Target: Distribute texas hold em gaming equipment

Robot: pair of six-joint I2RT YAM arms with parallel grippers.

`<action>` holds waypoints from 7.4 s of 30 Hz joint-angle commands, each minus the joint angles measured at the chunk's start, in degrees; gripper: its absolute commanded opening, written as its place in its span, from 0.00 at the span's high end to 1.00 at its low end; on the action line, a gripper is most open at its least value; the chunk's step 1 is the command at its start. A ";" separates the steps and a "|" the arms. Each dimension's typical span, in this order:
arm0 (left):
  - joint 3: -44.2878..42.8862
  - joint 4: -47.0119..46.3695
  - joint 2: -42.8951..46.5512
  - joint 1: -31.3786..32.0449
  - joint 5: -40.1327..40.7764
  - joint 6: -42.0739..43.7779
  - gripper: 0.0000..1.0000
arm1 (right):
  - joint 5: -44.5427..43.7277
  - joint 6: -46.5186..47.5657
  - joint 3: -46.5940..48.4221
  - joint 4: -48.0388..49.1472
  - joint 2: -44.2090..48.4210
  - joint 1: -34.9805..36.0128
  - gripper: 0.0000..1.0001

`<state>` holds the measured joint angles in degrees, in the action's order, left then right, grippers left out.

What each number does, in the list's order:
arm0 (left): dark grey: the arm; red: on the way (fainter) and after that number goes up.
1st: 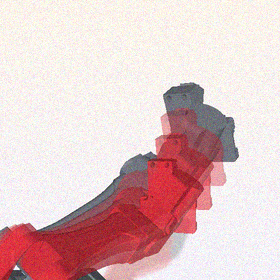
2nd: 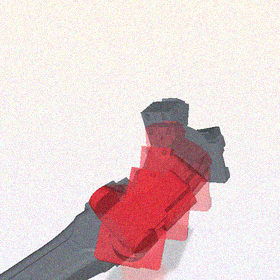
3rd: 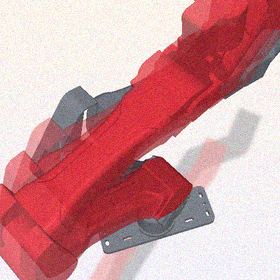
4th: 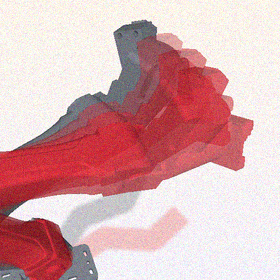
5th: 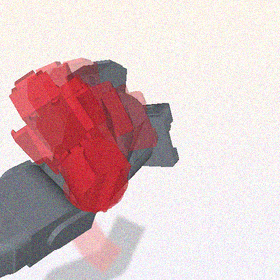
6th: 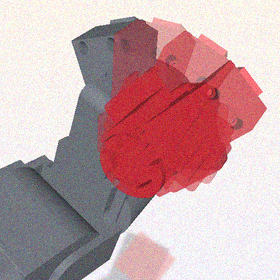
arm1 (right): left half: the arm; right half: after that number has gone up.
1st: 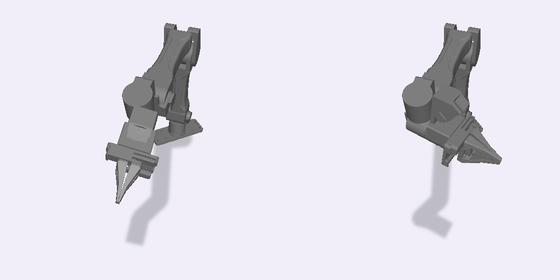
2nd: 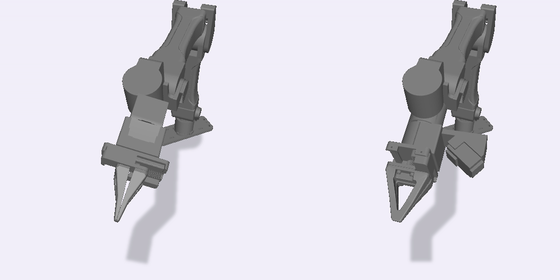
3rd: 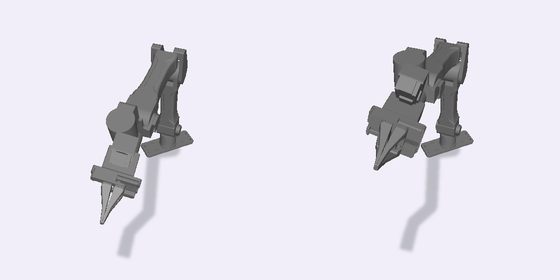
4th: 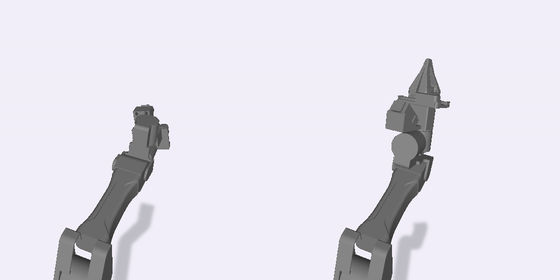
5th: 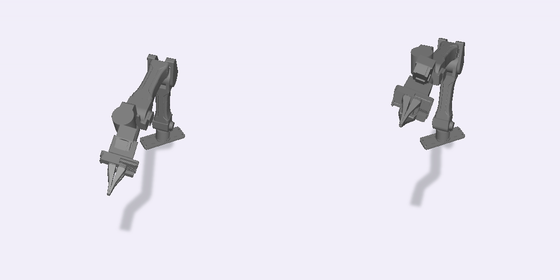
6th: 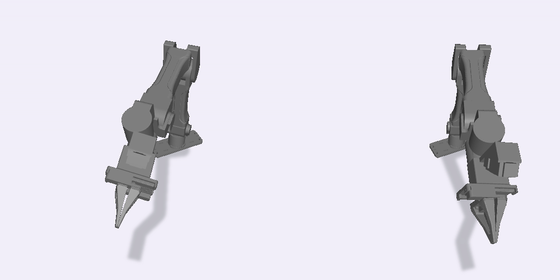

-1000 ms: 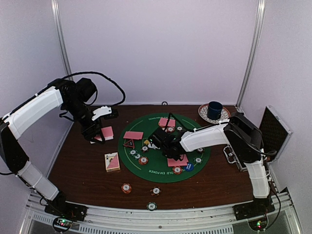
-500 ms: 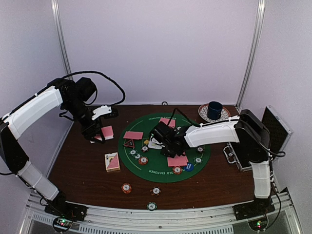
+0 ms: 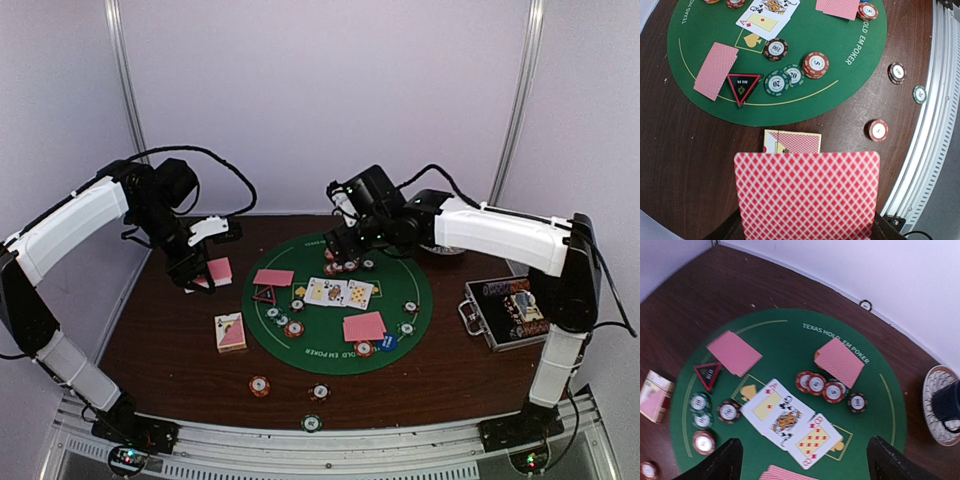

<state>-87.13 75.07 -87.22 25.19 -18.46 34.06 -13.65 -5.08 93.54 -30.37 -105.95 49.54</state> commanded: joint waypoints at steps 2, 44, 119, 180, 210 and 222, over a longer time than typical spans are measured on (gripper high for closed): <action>-1.05 -1.30 -0.01 0.03 -1.03 -0.79 1.00 | 25.31 -18.38 2.32 -0.39 3.02 -2.25 0.11; -1.11 -1.12 -0.03 0.03 -3.66 -0.14 1.00 | 65.72 -66.03 12.37 38.73 -21.15 4.33 0.18; 1.18 -0.46 1.64 0.03 -3.24 1.91 1.00 | 70.20 -70.57 10.37 41.36 -18.49 1.36 1.00; 0.47 -0.09 0.47 0.03 -3.00 1.75 1.00 | 45.96 -26.02 -11.53 4.71 -11.94 -30.50 1.00; 0.06 0.11 0.17 0.01 -3.24 1.71 1.00 | 44.73 -30.26 -7.62 3.98 -2.22 -23.38 0.32; -0.58 -0.38 -0.82 0.03 -3.16 1.09 1.00 | 57.47 -53.18 -3.64 29.94 -7.37 -4.43 0.21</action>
<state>-85.93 75.13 -87.81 25.23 -20.47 35.33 38.83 -48.56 86.89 -11.90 -110.37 42.02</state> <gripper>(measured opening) 0.675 0.779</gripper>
